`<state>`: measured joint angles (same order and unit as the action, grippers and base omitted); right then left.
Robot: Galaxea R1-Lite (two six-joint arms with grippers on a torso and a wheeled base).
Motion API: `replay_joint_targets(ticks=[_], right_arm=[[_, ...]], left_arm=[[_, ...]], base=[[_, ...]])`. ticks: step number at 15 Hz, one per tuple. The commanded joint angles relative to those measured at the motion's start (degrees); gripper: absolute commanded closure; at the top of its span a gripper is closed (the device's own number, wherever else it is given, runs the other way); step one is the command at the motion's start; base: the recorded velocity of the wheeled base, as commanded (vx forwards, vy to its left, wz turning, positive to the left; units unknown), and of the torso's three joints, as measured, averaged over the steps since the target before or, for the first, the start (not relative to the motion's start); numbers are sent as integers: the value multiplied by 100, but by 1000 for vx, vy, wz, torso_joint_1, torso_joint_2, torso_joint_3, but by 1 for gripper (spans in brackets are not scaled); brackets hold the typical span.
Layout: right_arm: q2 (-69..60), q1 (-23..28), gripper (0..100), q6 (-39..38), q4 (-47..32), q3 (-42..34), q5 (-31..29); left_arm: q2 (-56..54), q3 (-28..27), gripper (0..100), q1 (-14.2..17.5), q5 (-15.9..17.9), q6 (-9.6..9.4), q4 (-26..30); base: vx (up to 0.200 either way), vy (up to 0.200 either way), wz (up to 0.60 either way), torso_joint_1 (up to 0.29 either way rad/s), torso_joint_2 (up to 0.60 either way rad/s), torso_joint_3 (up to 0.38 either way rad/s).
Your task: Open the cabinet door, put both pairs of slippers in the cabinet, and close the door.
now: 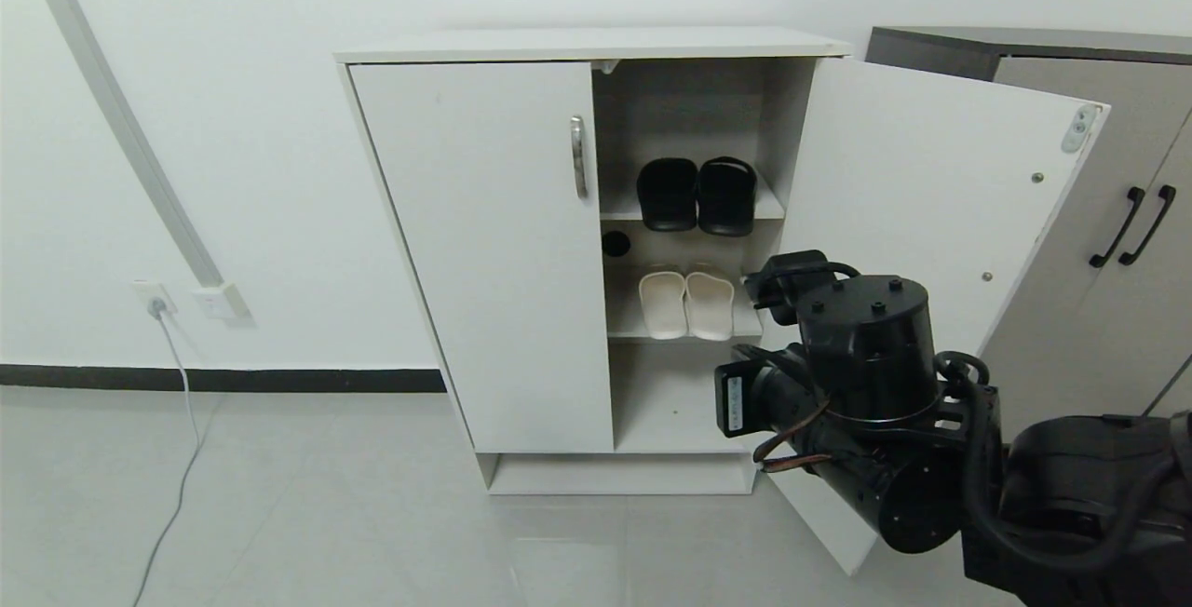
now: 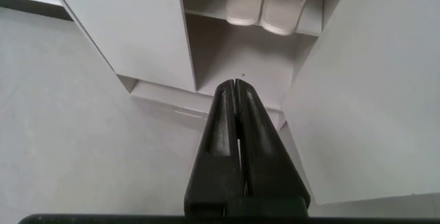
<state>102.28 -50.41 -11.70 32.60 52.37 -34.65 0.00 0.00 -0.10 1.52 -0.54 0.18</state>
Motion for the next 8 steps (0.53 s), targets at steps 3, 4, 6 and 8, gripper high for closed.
replay_joint_targets(ticks=[3,4,6,8], right_arm=[[64,13,100,1,-8,-25,2],[90,22,100,37,1,-16,-7],[90,22,100,72,1,-25,-7],[90,40,100,80,1,-25,-7]], left_arm=[[0,0,100,1,-3,1,-1],[0,0,100,1,-3,1,-1],[0,0,100,1,6,1,-1],[0,0,100,1,-3,1,-1]], base=[[0,0,0,0,0,0],[0,0,0,0,0,0],[0,0,0,2,-127,-141],[0,0,0,10,-171,-337]])
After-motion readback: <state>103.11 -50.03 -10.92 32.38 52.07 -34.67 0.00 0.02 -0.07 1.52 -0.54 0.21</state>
